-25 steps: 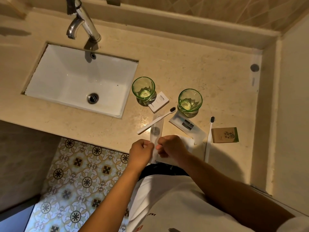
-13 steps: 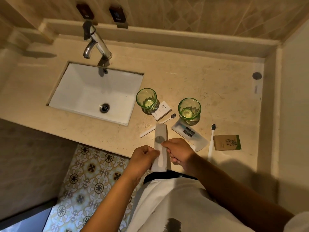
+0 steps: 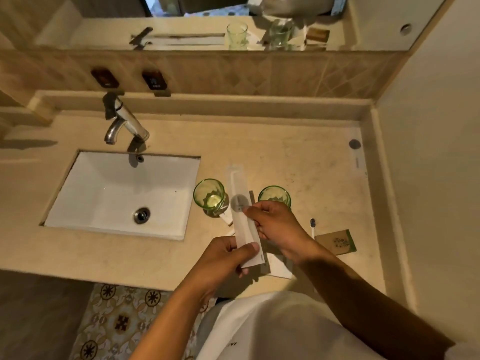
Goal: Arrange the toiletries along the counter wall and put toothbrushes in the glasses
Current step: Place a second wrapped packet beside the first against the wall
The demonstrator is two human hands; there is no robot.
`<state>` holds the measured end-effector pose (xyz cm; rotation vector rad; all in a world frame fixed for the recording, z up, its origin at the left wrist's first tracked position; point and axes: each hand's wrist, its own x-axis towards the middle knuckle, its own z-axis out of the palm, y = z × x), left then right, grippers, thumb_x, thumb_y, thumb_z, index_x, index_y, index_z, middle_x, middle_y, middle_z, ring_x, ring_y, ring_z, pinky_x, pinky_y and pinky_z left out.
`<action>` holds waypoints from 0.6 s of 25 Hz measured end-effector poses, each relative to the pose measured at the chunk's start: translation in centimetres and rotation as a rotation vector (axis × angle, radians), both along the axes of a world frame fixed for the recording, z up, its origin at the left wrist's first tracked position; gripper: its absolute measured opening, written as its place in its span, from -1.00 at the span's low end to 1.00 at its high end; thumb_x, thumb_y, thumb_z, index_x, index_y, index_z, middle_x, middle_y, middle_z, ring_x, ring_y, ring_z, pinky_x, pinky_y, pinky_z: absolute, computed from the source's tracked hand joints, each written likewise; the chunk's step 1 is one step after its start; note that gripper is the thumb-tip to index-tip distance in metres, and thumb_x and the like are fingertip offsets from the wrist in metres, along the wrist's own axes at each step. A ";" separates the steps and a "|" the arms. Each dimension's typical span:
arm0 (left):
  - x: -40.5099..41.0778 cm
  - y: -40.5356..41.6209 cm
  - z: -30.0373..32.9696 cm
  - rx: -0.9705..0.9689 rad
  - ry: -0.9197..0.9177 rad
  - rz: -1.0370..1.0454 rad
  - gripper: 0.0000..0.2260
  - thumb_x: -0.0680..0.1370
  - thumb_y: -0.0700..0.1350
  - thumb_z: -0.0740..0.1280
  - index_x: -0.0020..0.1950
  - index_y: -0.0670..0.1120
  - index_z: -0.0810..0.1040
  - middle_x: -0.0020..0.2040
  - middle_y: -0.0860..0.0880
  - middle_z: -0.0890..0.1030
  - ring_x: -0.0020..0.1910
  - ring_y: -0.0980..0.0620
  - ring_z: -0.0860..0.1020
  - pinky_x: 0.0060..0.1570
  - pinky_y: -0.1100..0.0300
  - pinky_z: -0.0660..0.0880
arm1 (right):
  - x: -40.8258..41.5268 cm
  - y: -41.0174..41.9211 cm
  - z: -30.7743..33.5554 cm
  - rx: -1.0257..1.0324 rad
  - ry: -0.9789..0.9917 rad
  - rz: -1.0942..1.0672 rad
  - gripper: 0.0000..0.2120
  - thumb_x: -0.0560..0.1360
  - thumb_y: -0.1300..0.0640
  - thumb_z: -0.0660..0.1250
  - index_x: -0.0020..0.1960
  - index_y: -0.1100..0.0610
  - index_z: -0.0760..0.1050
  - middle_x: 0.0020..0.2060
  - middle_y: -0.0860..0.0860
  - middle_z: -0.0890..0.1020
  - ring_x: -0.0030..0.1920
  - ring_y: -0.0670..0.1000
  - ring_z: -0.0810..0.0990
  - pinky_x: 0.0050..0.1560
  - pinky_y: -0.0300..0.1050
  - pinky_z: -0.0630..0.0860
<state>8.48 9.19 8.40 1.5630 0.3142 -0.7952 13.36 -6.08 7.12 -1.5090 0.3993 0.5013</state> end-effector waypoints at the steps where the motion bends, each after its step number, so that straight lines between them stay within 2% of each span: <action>1: 0.8 0.1 0.2 -0.043 -0.015 -0.035 -0.83 0.59 -0.10 0.41 -0.05 -0.20 0.69 -0.28 -0.14 0.64 -0.33 -0.01 0.54 -0.28 0.19 0.50 | 0.6 -0.1 0.3 -0.008 -0.007 -0.044 -0.77 0.56 0.08 0.38 -0.17 0.22 0.59 -0.42 -0.01 0.59 -0.38 -0.05 0.56 -0.33 -0.15 0.48; 4: 3.4 -0.3 0.8 -0.111 -0.041 -0.112 -0.86 0.57 -0.14 0.43 -0.04 -0.22 0.68 -0.30 -0.11 0.62 -0.35 0.03 0.52 -0.28 0.23 0.50 | 2.2 -0.9 1.3 0.023 0.002 -0.195 -0.77 0.57 0.10 0.38 -0.24 0.15 0.55 -0.44 -0.01 0.56 -0.38 -0.03 0.53 -0.30 -0.12 0.47; 7: 6.2 -2.0 1.0 -0.144 -0.052 -0.171 -0.88 0.57 -0.16 0.43 -0.07 -0.21 0.70 -0.31 -0.13 0.60 -0.39 0.03 0.49 -0.34 0.25 0.47 | 3.0 -2.7 1.4 0.039 0.012 -0.253 -0.73 0.58 0.07 0.35 -0.25 0.16 0.54 -0.46 0.03 0.52 -0.44 -0.05 0.47 -0.33 -0.10 0.39; 10: 9.1 -4.1 1.2 -0.175 -0.069 -0.222 -0.83 0.58 -0.16 0.42 -0.20 -0.10 0.74 -0.34 -0.15 0.56 -0.42 0.02 0.45 -0.34 0.19 0.43 | 3.6 -4.5 0.8 0.046 0.030 -0.254 -0.68 0.53 0.00 0.37 -0.17 0.26 0.60 -0.32 0.29 0.62 -0.34 0.08 0.57 -0.23 -0.04 0.47; 11: 10.2 -4.8 1.2 -0.177 -0.073 -0.242 -0.80 0.58 -0.15 0.42 -0.23 -0.09 0.73 -0.35 -0.15 0.56 -0.42 0.01 0.45 -0.33 0.17 0.42 | 3.9 -5.2 0.5 0.048 0.035 -0.244 -0.69 0.53 -0.01 0.36 -0.14 0.25 0.63 -0.29 0.31 0.63 -0.32 0.10 0.58 -0.22 -0.05 0.48; 15: 14.2 -8.2 0.3 -0.140 -0.029 -0.256 -0.77 0.58 -0.19 0.40 -0.27 -0.19 0.69 -0.39 -0.16 0.55 -0.44 -0.01 0.43 -0.37 0.19 0.38 | 5.7 -8.1 -0.5 0.091 0.066 -0.224 -0.74 0.61 0.11 0.30 -0.09 0.27 0.63 -0.45 0.07 0.59 -0.46 -0.03 0.53 -0.41 -0.21 0.45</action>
